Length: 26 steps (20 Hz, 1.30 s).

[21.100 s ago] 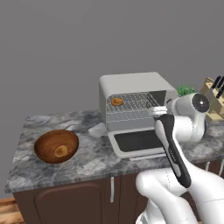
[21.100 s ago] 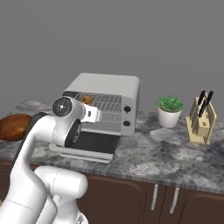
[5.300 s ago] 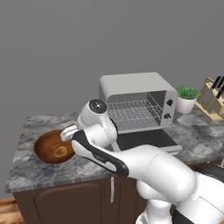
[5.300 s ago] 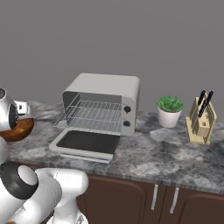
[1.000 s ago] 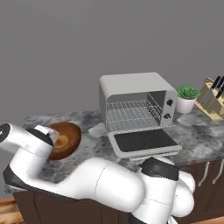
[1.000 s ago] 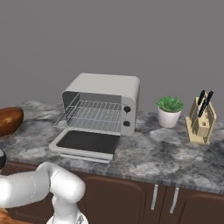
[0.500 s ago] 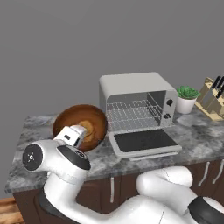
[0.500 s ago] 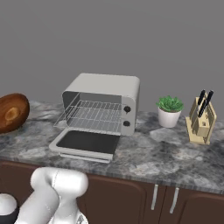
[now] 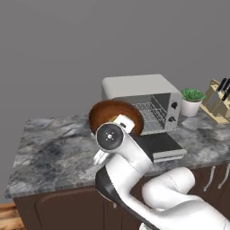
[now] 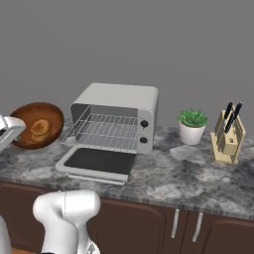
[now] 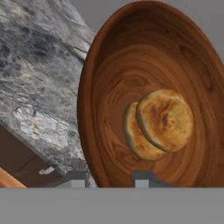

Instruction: Pick up the heated bread from the toaster oven and place it in the bowl. Then move the bread bowl to the dining counter.

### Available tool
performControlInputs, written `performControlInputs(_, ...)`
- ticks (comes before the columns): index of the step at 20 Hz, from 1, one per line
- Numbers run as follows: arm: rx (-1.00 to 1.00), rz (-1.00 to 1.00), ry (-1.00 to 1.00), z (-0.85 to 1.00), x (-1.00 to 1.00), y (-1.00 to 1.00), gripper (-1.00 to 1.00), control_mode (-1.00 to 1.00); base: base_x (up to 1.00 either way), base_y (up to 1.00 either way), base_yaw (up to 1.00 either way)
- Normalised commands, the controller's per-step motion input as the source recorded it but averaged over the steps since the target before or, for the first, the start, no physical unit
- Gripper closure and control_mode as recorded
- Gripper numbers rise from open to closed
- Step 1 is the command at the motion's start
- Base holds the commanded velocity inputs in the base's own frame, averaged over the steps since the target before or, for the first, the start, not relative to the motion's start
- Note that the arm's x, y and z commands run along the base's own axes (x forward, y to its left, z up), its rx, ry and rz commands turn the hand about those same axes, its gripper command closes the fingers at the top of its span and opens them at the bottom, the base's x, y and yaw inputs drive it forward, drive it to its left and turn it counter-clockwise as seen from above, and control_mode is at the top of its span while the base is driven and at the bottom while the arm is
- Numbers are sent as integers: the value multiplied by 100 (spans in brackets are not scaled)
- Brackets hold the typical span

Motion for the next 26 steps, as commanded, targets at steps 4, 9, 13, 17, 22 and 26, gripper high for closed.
performControlInputs(4, 12, 14, 1, 34, 1, -84, 100, -100, 0, 0, 0)
performControlInputs(9, 2, 2, 0, 1, 1, -10, 100, -100, 0, 0, 0)
performControlInputs(13, 0, 0, 0, 0, 0, 0, 100, 100, -21, -15, 15)
performControlInputs(17, 0, 0, 0, 0, 0, 0, 100, 100, -58, -36, 67)
performControlInputs(22, 0, 0, 0, 0, 0, 0, 100, 100, -48, -17, 95)
performControlInputs(26, 0, 0, 0, 0, 0, 0, 100, 100, -28, -1, 100)
